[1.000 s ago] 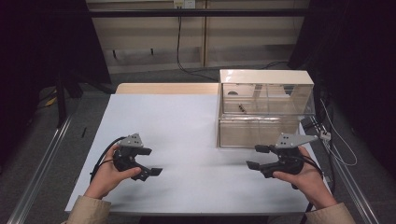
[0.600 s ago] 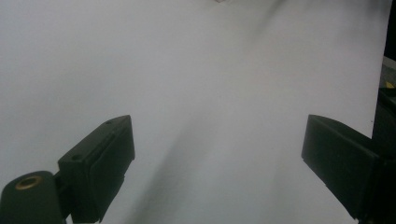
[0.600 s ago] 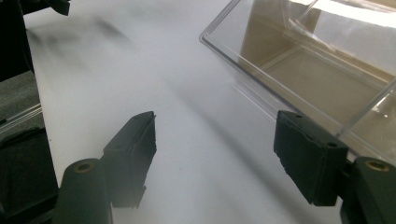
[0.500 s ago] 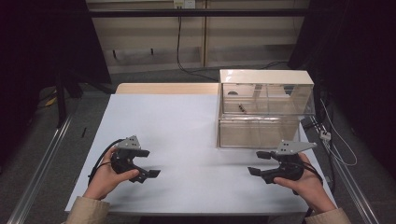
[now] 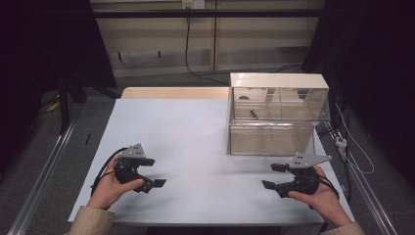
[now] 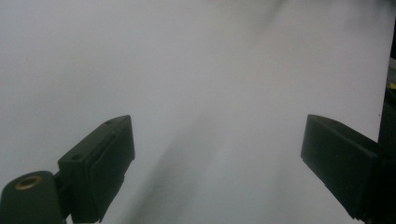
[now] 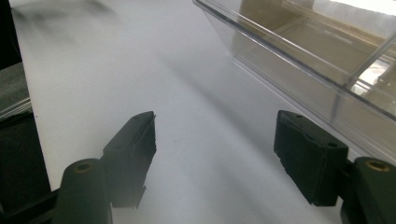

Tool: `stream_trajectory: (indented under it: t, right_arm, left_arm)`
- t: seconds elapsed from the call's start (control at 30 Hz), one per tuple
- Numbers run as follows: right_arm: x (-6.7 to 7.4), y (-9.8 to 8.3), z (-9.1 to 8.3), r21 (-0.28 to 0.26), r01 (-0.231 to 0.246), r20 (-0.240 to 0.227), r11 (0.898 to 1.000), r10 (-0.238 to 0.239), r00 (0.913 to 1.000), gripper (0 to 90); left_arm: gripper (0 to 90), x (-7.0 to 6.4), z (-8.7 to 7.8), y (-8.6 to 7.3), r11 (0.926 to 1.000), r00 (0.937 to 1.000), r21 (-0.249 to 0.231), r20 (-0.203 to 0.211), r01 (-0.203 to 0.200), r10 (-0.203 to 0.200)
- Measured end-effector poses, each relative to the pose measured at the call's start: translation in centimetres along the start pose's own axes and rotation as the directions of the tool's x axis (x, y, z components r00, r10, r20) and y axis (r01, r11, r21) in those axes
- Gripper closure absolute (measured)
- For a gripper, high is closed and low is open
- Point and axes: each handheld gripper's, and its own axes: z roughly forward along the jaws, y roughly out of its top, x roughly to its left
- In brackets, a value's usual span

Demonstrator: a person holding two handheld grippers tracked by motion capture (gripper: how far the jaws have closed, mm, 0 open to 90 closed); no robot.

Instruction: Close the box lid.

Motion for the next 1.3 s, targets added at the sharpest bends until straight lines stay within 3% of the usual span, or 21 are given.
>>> stream_trajectory:
  t: [0.83,1.3]
  right_arm:
    - [-0.4,-2.4,0.3,0.014,-0.016,0.016,1.0,0.016,0.9997,29.7]
    - [-0.4,-2.7,0.4,-0.002,-0.012,0.023,1.0,0.012,0.9996,29.2]
  left_arm:
    - [9.6,0.1,0.2,-1.1,0.9999,0.9999,0.012,-0.014,-0.002,0.003]
    - [9.7,0.3,-0.2,-2.2,0.9999,0.9995,0.013,-0.032,-0.001,0.002]
